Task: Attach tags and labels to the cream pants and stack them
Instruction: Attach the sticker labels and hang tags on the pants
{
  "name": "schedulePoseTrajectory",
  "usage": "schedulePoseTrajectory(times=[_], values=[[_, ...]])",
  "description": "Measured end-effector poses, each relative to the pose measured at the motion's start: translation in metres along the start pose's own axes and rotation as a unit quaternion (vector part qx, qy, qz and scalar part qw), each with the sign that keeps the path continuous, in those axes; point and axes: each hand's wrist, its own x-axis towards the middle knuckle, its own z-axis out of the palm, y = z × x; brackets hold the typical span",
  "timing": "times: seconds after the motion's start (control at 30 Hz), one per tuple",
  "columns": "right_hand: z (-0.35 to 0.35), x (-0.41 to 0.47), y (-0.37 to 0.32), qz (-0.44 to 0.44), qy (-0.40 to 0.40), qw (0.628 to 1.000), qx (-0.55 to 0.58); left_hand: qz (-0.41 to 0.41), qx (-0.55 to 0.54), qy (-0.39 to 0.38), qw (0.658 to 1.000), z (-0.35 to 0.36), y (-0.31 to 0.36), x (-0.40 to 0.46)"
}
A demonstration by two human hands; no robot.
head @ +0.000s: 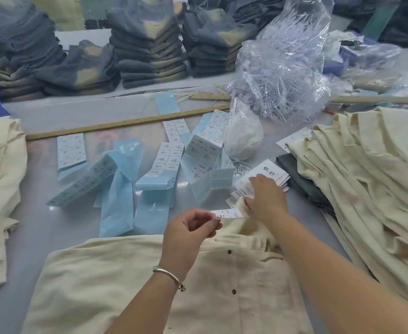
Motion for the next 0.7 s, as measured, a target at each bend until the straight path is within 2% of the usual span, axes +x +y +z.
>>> schedulePoseTrajectory(times=[0.13,0.27,0.3,0.4,0.47,0.63,0.7], values=[[-0.005,0.017,-0.002,-0.017,-0.005,0.997,-0.070,0.019,0.041,0.026,0.999,0.019,-0.004,0.003],[-0.017,0.038,0.012,0.000,0.089,0.995,-0.038,0.022,0.027,0.043,0.998,0.029,-0.008,0.002],[-0.020,0.045,0.019,0.016,0.076,0.997,-0.024,0.021,0.025,0.048,0.998,0.031,-0.009,0.002],[-0.024,0.058,0.032,0.054,-0.039,0.998,-0.003,0.008,0.032,0.061,0.998,0.035,-0.010,0.004],[-0.022,0.062,0.035,0.050,-0.050,0.997,-0.026,0.002,0.046,0.073,0.996,0.037,-0.013,0.005],[-0.020,0.059,0.035,0.009,0.059,0.995,-0.078,-0.008,0.073,0.087,0.993,0.039,-0.017,0.009],[-0.018,0.057,0.036,-0.004,0.069,0.995,-0.075,-0.004,0.078,0.086,0.993,0.038,-0.015,0.009]])
